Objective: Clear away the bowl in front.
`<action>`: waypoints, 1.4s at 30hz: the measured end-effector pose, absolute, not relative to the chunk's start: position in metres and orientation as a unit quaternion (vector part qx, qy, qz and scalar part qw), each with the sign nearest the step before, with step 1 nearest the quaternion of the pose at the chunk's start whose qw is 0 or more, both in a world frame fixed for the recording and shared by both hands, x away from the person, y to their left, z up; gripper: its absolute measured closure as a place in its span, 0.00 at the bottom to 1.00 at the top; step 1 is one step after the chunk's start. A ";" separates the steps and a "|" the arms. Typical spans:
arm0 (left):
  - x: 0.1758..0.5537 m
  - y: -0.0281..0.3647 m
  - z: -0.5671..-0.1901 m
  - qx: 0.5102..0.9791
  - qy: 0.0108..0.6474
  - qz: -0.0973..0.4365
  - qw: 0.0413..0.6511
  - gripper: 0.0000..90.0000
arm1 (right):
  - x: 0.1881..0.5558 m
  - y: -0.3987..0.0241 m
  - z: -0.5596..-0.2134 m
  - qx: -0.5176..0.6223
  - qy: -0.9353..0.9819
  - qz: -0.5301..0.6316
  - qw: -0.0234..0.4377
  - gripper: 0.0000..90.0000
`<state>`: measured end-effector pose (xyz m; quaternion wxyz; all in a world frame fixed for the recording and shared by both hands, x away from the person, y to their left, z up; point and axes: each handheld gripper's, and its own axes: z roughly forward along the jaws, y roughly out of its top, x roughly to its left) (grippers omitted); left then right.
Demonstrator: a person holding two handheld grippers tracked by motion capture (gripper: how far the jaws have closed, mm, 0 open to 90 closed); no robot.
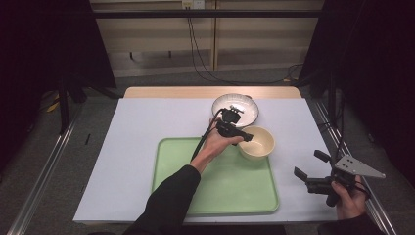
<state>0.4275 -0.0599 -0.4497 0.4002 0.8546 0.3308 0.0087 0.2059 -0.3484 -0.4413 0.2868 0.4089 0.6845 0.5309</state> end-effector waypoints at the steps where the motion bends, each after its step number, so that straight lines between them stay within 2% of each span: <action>1: 0.427 -0.059 -0.449 0.855 0.329 0.013 0.401 0.11 | 0.206 -0.348 -0.441 0.409 0.684 0.531 0.286 0.00; 4: 0.425 -0.056 -0.448 0.854 0.327 0.012 0.405 0.03 | 0.206 -0.348 -0.441 0.410 0.685 0.531 0.286 0.00; 11: 0.419 -0.045 -0.441 0.847 0.319 0.038 0.423 0.04 | 0.205 -0.348 -0.441 0.411 0.684 0.531 0.285 0.00; 14: 0.415 -0.035 -0.440 0.846 0.315 0.073 0.424 0.04 | 0.205 -0.347 -0.441 0.409 0.685 0.532 0.284 0.00; 21: 0.406 -0.013 -0.434 0.831 0.313 0.117 0.445 0.03 | 0.206 -0.347 -0.441 0.409 0.684 0.532 0.286 0.00; 27: 0.400 0.007 -0.431 0.816 0.318 0.123 0.467 0.03 | 0.206 -0.347 -0.441 0.408 0.685 0.531 0.287 0.00; 31: 0.393 0.019 -0.432 0.815 0.328 0.145 0.455 0.04 | 0.206 -0.348 -0.441 0.409 0.684 0.531 0.288 0.00; 42: 0.379 0.057 -0.420 0.796 0.339 0.171 0.471 0.03 | 0.206 -0.348 -0.441 0.408 0.685 0.528 0.292 0.00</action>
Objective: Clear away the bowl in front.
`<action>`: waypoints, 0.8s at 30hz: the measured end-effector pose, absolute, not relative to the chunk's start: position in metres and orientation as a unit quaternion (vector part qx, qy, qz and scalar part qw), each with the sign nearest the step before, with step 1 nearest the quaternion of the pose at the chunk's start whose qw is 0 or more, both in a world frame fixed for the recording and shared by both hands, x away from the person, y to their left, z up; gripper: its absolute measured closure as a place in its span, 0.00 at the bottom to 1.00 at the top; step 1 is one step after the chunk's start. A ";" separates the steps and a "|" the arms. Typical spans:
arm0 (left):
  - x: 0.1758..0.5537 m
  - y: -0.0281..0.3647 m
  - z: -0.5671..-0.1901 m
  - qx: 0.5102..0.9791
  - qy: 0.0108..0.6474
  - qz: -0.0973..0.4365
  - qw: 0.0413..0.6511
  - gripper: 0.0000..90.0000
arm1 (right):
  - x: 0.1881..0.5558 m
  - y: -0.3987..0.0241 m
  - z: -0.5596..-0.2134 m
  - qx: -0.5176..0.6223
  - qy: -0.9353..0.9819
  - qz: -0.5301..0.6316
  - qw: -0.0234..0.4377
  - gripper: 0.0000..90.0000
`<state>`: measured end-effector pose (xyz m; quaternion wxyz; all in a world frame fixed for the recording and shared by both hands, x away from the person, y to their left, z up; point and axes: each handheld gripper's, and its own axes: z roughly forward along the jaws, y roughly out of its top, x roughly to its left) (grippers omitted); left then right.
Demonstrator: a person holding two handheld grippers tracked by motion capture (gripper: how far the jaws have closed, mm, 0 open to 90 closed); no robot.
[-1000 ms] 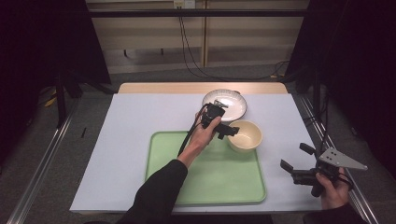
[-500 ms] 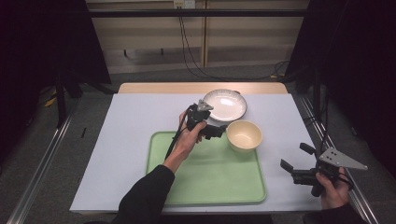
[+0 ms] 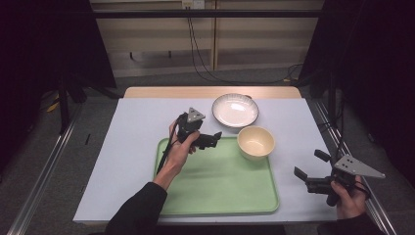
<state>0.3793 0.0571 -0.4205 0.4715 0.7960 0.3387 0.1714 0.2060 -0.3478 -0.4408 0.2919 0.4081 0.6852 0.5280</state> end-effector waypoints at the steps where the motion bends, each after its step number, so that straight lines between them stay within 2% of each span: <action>1: 0.379 0.057 -0.420 0.796 0.339 0.171 0.471 0.03 | 0.206 -0.348 -0.441 0.408 0.685 0.528 0.292 0.00; 6: 0.369 0.077 -0.412 0.772 0.358 0.178 0.494 0.04 | 0.206 -0.347 -0.441 0.411 0.684 0.528 0.290 0.00; 16: 0.345 0.106 -0.412 0.766 0.365 0.203 0.488 0.04 | 0.206 -0.348 -0.441 0.411 0.685 0.527 0.290 0.00; 24: 0.330 0.127 -0.410 0.776 0.362 0.202 0.476 0.04 | 0.207 -0.347 -0.441 0.411 0.685 0.526 0.292 0.00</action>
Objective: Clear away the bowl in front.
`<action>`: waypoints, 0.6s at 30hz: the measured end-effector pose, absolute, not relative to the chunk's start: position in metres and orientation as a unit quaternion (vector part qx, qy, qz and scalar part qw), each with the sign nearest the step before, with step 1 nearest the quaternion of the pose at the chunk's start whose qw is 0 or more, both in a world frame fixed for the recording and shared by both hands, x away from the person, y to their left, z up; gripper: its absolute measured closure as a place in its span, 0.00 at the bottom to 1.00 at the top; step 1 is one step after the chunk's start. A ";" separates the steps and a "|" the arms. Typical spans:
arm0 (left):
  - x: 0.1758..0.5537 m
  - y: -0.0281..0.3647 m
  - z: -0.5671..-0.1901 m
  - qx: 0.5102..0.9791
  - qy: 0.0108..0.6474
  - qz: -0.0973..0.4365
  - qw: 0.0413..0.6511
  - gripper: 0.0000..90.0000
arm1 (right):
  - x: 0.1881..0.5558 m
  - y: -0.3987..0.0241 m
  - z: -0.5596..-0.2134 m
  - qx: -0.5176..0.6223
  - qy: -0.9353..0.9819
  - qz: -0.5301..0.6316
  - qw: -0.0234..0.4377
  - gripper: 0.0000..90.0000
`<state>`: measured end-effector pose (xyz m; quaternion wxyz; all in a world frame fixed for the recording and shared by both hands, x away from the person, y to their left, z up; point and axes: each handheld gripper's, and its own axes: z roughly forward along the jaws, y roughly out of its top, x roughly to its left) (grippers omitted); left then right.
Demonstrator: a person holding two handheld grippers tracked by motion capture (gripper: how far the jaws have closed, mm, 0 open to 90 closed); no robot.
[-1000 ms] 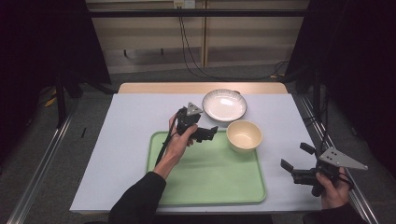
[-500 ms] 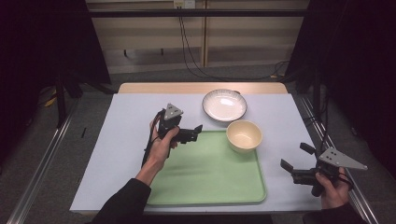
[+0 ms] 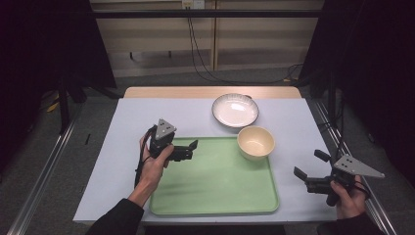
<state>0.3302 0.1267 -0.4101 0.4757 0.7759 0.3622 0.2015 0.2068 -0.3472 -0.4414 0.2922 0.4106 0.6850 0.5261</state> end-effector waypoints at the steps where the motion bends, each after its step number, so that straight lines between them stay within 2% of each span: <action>1: 0.328 0.129 -0.410 0.771 0.368 0.199 0.480 0.04 | 0.207 -0.347 -0.441 0.410 0.685 0.527 0.292 0.00; 4: 0.322 0.139 -0.408 0.757 0.382 0.188 0.496 0.04 | 0.207 -0.347 -0.441 0.411 0.685 0.527 0.291 0.00; 18: 0.279 0.188 -0.420 0.736 0.401 0.239 0.489 0.02 | 0.209 -0.347 -0.441 0.412 0.686 0.524 0.291 0.00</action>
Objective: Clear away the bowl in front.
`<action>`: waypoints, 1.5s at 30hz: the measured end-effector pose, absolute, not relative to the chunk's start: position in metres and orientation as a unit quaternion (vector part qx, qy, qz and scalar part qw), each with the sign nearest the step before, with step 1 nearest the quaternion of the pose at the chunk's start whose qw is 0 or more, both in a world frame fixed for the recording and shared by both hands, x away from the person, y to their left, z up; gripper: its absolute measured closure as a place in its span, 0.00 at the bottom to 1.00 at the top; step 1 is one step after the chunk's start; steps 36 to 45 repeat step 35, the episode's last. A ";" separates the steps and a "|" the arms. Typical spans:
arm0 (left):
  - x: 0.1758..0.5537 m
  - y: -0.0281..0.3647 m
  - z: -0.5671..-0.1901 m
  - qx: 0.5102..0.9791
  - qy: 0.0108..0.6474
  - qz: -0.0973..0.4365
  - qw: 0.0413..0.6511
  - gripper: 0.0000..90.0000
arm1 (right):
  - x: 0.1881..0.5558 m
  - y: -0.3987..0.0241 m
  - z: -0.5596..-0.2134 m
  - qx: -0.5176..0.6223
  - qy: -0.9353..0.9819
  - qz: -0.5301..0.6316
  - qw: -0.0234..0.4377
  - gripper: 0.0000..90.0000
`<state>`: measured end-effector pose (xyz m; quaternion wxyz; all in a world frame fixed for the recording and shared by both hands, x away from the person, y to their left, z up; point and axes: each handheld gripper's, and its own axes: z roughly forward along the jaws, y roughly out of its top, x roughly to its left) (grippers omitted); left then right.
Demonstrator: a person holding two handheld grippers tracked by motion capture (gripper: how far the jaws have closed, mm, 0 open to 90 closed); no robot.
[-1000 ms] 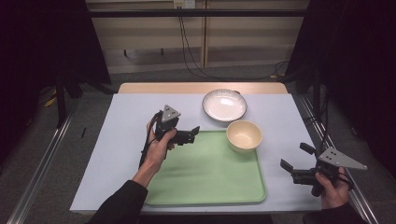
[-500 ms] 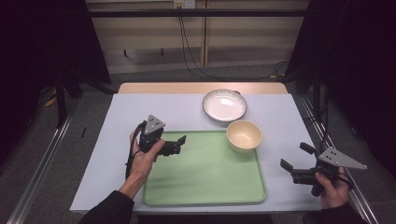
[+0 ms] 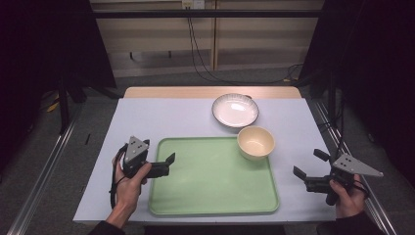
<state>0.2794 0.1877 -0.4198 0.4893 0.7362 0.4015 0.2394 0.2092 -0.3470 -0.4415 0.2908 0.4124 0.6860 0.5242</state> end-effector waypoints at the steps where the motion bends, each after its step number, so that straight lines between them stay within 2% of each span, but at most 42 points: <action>1: 0.278 0.191 -0.422 0.739 0.402 0.237 0.486 0.02 | 0.209 -0.347 -0.442 0.412 0.686 0.524 0.291 0.00; 10: 0.260 0.219 -0.434 0.718 0.435 0.231 0.492 0.02 | 0.210 -0.347 -0.442 0.413 0.687 0.523 0.290 0.00; 25: 0.226 0.248 -0.434 0.698 0.437 0.276 0.495 0.01 | 0.210 -0.346 -0.442 0.413 0.688 0.522 0.288 0.00; 34: 0.228 0.237 -0.434 0.685 0.436 0.261 0.521 0.01 | 0.212 -0.348 -0.445 0.425 0.690 0.514 0.281 0.00; 45: 0.228 0.237 -0.434 0.685 0.436 0.261 0.521 0.02 | 0.213 -0.348 -0.446 0.425 0.694 0.511 0.277 0.00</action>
